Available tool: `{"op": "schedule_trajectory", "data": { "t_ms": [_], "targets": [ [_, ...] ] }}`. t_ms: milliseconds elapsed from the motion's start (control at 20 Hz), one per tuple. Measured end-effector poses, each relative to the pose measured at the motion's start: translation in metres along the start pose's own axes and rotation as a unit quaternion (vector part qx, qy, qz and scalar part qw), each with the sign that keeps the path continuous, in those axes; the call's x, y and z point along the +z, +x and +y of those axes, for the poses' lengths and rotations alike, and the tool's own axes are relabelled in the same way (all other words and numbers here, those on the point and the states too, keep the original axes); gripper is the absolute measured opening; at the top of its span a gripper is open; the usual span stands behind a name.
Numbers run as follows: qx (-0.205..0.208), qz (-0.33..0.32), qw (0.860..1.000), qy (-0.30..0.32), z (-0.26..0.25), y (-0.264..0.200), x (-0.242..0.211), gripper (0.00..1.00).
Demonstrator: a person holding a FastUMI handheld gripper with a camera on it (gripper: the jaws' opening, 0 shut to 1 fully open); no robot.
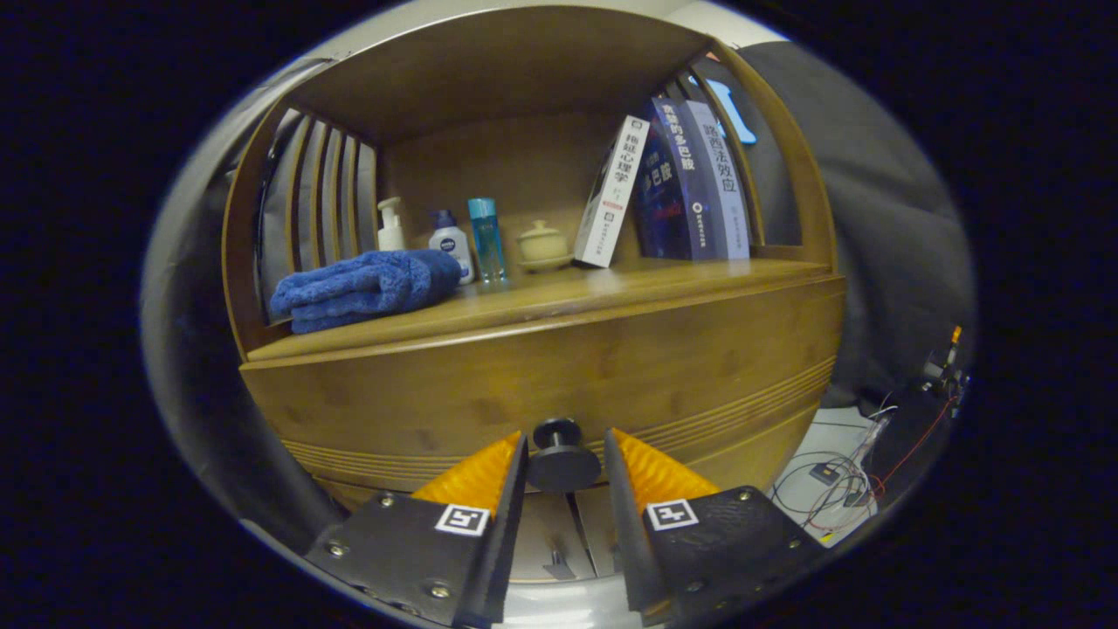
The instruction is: Pull open the drawer, take out the items inside it, and place them on the countertop above the cabinet.
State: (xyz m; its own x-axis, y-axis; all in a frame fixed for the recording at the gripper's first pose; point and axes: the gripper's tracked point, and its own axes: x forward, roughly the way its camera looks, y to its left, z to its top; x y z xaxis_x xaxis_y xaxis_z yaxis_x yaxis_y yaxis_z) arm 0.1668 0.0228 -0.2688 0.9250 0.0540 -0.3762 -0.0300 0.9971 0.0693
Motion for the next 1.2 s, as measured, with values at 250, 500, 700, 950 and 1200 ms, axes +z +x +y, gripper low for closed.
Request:
{"op": "schedule_trajectory", "data": {
  "t_ms": [250,500,700,950,1200],
  "targets": [
    [0.003,-0.001,1.0,-0.017,-0.001,0.003,-0.002,0.43],
    [0.017,0.013,0.999,-0.023,-0.001,-0.002,-0.004,0.38],
    [0.011,0.014,1.0,-0.012,-0.006,-0.022,-0.009,0.38],
    [-0.012,0.009,1.0,0.003,-0.007,-0.063,-0.019,0.38],
    [0.101,0.01,0.995,0.003,0.03,-0.098,-0.042,0.38]
  ]
}}
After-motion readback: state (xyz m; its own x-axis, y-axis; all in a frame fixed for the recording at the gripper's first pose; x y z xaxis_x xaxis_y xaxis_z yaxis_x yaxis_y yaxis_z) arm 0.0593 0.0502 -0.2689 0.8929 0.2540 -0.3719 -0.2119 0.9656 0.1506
